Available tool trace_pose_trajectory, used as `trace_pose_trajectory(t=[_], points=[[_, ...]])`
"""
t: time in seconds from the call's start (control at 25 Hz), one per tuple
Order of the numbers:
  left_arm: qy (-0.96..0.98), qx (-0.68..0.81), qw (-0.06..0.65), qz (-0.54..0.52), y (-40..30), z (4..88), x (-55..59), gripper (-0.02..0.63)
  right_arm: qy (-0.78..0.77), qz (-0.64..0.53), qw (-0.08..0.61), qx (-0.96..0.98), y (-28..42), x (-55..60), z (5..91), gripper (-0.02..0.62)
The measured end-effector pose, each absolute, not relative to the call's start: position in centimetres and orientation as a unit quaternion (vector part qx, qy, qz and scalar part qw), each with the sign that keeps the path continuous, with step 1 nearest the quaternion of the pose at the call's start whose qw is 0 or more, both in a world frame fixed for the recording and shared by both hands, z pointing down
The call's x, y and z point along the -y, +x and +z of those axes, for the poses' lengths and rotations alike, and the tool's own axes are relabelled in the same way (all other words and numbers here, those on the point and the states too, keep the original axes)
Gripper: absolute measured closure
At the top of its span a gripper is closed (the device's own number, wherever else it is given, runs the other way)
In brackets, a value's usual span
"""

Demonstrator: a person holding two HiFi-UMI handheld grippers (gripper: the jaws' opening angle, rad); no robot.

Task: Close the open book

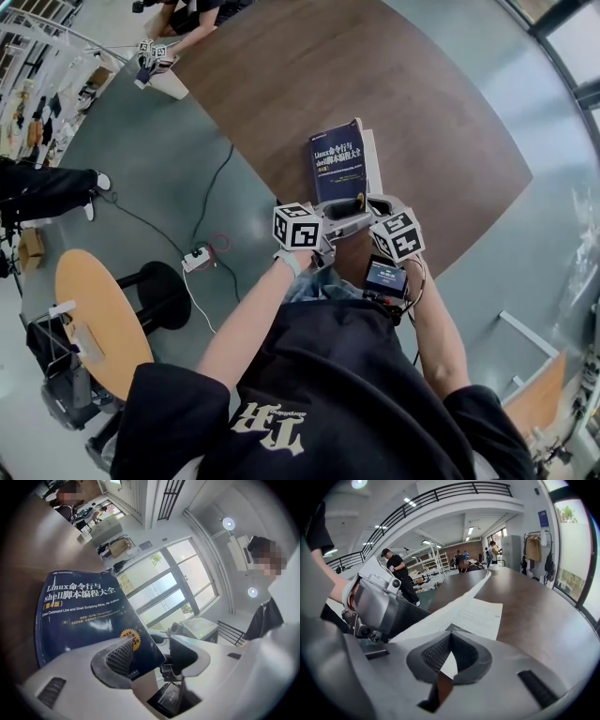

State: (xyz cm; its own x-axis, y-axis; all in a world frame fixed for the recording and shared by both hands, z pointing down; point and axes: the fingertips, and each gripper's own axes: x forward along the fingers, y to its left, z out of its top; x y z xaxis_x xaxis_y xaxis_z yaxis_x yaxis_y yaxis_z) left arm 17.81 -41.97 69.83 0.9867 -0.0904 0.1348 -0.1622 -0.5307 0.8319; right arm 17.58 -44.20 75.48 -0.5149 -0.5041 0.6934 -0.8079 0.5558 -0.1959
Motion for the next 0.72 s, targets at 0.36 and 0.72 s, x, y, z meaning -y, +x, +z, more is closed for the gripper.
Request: trace_pose_trajectory(t=[0.36, 0.72], points=[[0.862, 0.077, 0.499, 0.052, 19.6, 72.0, 42.2, 0.377, 0.399, 0.303, 0.284, 0.818, 18.8, 42.6, 77.8, 0.607], [0.842, 0.084, 0.529, 0.069, 21.1, 74.7, 42.4, 0.377, 0.399, 0.334, 0.304, 0.798, 20.7, 40.9, 80.5, 0.607]])
